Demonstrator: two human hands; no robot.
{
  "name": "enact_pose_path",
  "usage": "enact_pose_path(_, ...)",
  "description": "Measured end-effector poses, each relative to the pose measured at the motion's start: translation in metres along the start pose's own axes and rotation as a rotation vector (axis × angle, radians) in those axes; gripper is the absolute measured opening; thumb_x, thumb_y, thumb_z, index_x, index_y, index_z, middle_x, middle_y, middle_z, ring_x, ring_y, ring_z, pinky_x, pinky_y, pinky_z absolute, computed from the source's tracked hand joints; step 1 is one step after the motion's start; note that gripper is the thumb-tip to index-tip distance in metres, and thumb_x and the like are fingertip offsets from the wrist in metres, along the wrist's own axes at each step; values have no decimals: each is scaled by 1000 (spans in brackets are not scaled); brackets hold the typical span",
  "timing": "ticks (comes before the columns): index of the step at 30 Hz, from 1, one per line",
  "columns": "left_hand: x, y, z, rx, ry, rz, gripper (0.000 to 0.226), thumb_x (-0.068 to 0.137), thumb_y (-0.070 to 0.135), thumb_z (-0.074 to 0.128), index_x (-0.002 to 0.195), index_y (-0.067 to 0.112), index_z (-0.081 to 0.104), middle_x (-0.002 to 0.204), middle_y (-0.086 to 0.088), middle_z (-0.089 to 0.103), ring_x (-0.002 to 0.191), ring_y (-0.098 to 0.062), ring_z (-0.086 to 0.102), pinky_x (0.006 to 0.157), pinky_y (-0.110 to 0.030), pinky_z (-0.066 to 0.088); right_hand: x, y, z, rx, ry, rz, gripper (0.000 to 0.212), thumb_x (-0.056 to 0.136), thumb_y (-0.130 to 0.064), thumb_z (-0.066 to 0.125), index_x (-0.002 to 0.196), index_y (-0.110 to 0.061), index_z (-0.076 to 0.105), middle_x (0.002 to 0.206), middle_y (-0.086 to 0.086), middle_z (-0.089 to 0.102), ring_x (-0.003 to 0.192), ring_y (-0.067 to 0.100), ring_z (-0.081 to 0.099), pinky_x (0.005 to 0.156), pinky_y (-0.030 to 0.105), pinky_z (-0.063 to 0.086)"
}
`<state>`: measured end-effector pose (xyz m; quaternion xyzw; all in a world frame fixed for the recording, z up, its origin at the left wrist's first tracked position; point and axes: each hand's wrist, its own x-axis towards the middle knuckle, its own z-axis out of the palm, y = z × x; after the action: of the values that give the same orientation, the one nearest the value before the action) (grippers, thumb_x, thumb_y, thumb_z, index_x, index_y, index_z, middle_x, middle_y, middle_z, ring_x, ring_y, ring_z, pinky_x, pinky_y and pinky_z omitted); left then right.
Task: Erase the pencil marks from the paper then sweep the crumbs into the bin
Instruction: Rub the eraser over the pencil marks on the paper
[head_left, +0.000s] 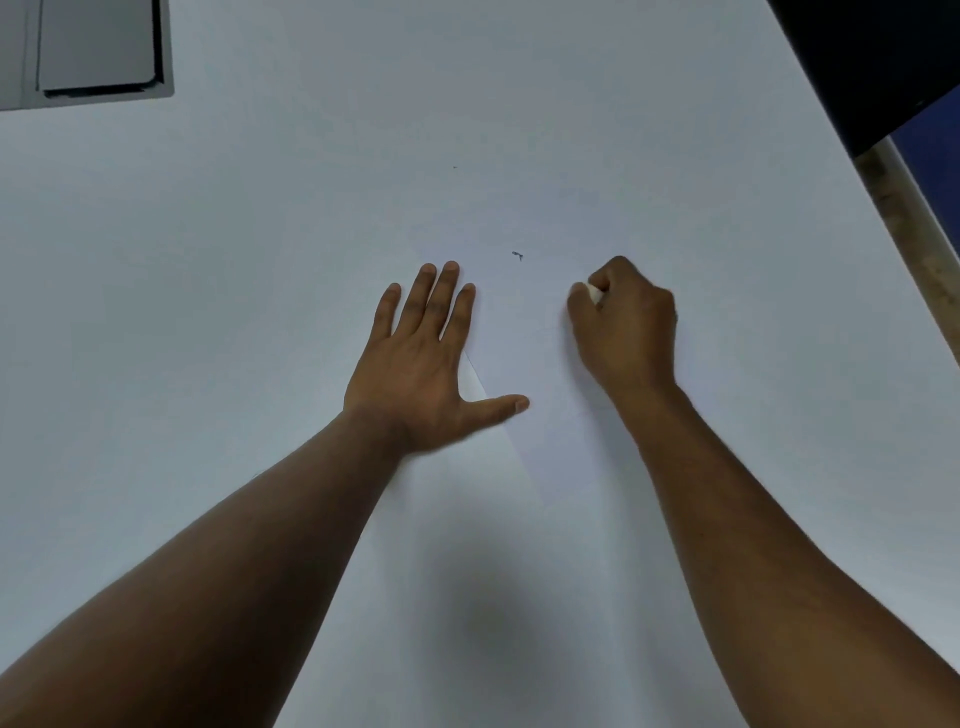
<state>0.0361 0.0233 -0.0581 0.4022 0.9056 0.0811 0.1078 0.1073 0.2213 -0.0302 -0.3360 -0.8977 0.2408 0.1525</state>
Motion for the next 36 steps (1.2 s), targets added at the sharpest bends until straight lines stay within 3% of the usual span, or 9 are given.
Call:
enact_pose_path(8,0,-4,3,-1,16,34,119,79,94,17,164,13,3,172,-8,-10,158,-23,-15,128,-51,-3,-44,-51,32,12,-139,-257,17,93,-28,57,92,-11,59,73,6,66,68,29,64,60,33,48)
enact_pose_path(12,1,0,-1,5,-19,2,123,76,99,15,163,16,-6,170,-4,-20,156,-20,-23,127,-51,-7,-12,-16,9,-54,-58,-78,17,91,-28,55,87,-11,57,75,12,67,72,35,62,64,35,48)
enact_pose_path(17,1,-1,-1,8,-17,-5,122,77,100,16,163,17,-8,170,-3,-21,155,-19,-25,127,-51,-8,0,17,-11,-2,-64,19,19,91,-26,57,81,-10,56,69,-2,61,64,18,58,62,28,46)
enact_pose_path(21,1,0,-2,8,-17,-10,123,77,100,17,163,16,-8,170,-3,-21,155,-19,-26,127,-50,-8,2,19,-8,293,11,206,18,88,-32,63,85,-14,64,71,0,65,65,17,61,65,34,55)
enact_pose_path(23,1,0,-2,-5,-24,-6,123,76,100,18,163,17,-8,170,-2,-21,155,-18,-26,127,-49,-8,0,21,-9,454,34,304,17,89,-33,65,89,-17,65,69,-1,66,55,14,62,63,39,58)
enact_pose_path(25,0,0,-3,-37,-14,-9,121,77,99,19,164,17,-6,170,-1,-20,155,-17,-24,127,-47,-9,-2,22,-10,499,21,315,14,91,-31,65,95,-18,67,70,-1,66,50,11,61,58,33,57)
enact_pose_path(29,9,10,-5,-86,71,-19,113,83,92,21,164,16,3,172,-3,-10,158,-20,-14,128,-46,-3,-3,25,-11,521,-19,266,15,92,-28,66,101,-17,70,78,12,65,65,21,66,56,17,51)
enact_pose_path(33,34,24,-2,-108,104,80,108,87,85,28,164,13,5,173,-5,-2,158,-21,-11,128,-43,-3,-3,31,-12,491,-77,252,18,89,-29,70,104,-19,70,67,-9,53,61,8,66,73,33,60)
enact_pose_path(36,45,24,0,-123,78,92,109,87,85,29,164,13,1,173,-4,-5,158,-20,-15,128,-42,-5,-3,29,-12,417,-89,202,18,87,-31,71,102,-21,69,71,-10,59,70,13,68,77,39,58)
